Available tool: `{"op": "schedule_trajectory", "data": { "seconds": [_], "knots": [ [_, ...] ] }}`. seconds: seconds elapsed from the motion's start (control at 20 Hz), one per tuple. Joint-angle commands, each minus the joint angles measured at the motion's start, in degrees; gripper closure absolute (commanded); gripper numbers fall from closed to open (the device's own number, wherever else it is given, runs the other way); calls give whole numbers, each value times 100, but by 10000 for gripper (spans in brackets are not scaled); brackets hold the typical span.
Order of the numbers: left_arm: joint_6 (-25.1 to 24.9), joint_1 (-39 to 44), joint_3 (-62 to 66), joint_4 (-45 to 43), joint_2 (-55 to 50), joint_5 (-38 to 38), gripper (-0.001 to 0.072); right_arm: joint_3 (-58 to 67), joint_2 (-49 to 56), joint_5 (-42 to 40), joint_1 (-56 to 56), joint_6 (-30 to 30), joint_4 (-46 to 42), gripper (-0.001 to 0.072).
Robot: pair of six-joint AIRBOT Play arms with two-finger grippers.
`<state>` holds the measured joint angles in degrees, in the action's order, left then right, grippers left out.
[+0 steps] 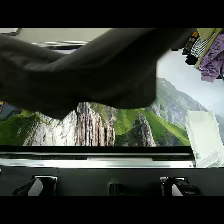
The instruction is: Fold the clothes and pants, and hang the long-sleeved shirts on hangers.
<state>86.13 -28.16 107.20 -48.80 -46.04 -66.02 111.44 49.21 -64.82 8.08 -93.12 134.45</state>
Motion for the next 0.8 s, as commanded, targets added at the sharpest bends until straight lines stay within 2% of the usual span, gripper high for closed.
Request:
{"op": "schedule_trajectory", "data": {
  "seconds": [0.0, 0.15, 0.3, 0.45, 0.6, 0.75],
  "knots": [
    [584, -92, 219, -855, 431, -190, 689, 459, -455, 282, -7, 1224, -1266, 677],
    [435, -59, 216, -811, 94, -595, 689, 459, -177, -267, -7, 1488, -1954, 677],
    [17, 136, 179, -518, -645, -1067, 690, 459, 680, -1368, -7, 1587, -2015, 677],
    [-326, 811, -57, -612, -1749, -1198, 690, 369, 1853, -2216, -13, 1550, -2006, 677],
    [-376, 1484, -114, -1069, -3141, -1143, 689, 76, 2953, -2162, -13, 1344, -2004, 677],
    [-389, 1858, -111, -1211, -4579, -369, 690, -282, 4050, -1432, -11, 1080, -2048, 677]
  ]
}}
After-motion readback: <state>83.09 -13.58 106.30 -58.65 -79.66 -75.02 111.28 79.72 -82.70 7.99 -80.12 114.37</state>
